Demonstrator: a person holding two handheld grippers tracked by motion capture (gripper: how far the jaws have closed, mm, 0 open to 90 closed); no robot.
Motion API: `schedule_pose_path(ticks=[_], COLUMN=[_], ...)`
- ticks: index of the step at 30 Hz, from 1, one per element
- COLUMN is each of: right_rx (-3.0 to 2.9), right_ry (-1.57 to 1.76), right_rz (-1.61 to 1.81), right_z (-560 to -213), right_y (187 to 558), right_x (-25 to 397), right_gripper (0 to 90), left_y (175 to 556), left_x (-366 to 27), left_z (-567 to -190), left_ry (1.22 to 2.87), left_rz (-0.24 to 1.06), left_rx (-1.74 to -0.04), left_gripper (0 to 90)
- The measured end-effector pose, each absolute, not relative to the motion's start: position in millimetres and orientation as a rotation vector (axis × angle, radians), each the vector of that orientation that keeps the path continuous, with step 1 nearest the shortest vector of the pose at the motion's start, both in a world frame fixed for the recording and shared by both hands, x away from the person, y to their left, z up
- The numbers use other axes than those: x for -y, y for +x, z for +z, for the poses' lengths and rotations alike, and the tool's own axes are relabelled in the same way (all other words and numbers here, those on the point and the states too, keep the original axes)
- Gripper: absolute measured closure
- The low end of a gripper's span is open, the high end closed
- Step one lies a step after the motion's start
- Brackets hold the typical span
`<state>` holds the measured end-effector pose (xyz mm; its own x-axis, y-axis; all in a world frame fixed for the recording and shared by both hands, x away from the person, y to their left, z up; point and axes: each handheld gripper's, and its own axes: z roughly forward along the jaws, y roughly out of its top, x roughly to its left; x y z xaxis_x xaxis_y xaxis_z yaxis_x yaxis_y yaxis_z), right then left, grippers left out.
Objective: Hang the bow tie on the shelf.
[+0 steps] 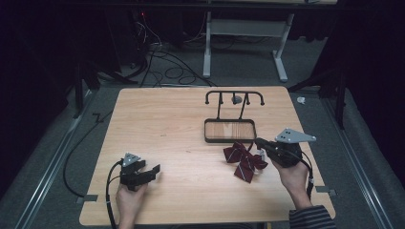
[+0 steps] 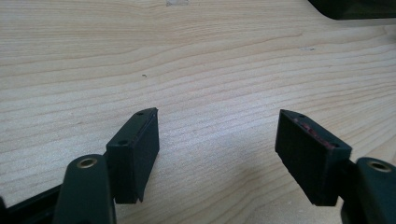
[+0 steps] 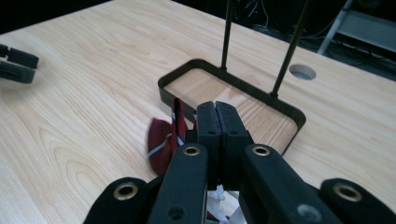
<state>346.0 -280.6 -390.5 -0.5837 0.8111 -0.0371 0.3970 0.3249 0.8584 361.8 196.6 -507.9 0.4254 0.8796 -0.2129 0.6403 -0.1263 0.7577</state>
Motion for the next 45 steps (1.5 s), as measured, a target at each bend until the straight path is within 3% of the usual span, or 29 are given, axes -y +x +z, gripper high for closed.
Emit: schedule_pose_path(ticks=[45], right_rx=[-2.183], right_ry=[0.945], right_rz=[1.237], right_z=[-341], right_y=[385], right_x=[246], right_gripper=[90.0], left_y=[362], left_x=[-197], left_z=[-508], left_ry=[1.852], left_rz=[0.364], left_rx=[-1.297], left_gripper=[30.9])
